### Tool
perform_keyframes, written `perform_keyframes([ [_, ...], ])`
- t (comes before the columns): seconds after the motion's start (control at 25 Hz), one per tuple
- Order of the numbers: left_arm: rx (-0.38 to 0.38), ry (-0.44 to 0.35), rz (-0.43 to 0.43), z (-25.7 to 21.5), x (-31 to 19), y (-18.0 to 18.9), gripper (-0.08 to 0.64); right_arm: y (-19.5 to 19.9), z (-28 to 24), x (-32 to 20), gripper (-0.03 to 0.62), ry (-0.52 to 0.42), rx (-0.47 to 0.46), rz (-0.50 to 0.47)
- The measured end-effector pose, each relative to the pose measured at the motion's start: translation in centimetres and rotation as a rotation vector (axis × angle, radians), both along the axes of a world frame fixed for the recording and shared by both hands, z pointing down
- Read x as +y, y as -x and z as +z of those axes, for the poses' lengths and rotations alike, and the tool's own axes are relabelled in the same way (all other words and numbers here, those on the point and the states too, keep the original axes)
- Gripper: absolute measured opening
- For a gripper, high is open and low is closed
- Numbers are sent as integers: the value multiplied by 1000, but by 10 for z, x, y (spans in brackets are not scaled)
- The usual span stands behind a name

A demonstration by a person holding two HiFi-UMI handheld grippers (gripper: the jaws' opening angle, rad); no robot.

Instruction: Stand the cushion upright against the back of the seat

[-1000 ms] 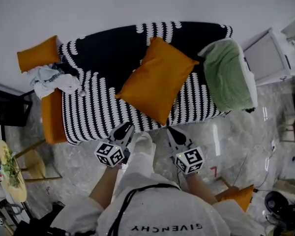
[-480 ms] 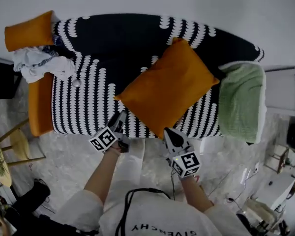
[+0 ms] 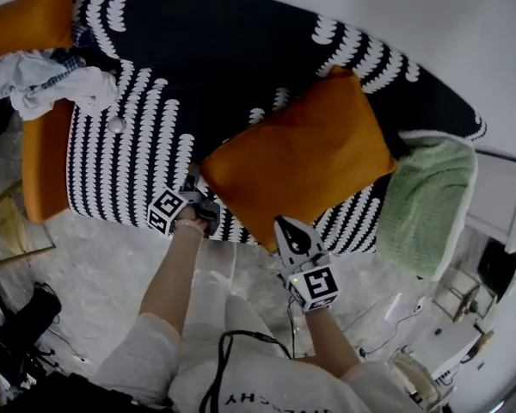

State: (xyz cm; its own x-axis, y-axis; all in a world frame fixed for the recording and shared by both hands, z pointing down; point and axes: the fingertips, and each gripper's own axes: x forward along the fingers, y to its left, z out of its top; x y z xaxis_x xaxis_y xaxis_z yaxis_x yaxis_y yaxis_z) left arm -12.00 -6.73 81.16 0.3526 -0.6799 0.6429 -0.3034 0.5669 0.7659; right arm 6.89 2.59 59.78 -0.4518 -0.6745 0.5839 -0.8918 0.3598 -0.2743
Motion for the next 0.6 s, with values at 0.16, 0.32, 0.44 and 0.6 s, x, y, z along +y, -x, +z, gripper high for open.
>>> perform_keyframes([
  [0.16,4,111,102,22,1,-13,295,-33,-9,-32,17,-55,132,-10],
  [0.32,44,139,147,27,-5,-29,191,-98,-17,-92,18,-98,272,22],
  [0.44,1,111,238,18,-3,-36,118,-150,-23,-145,20,-104,326,76],
  [0.6,-130,6,408,-3,-3,-43,90,-193,-17,-220,83,-75,392,78],
])
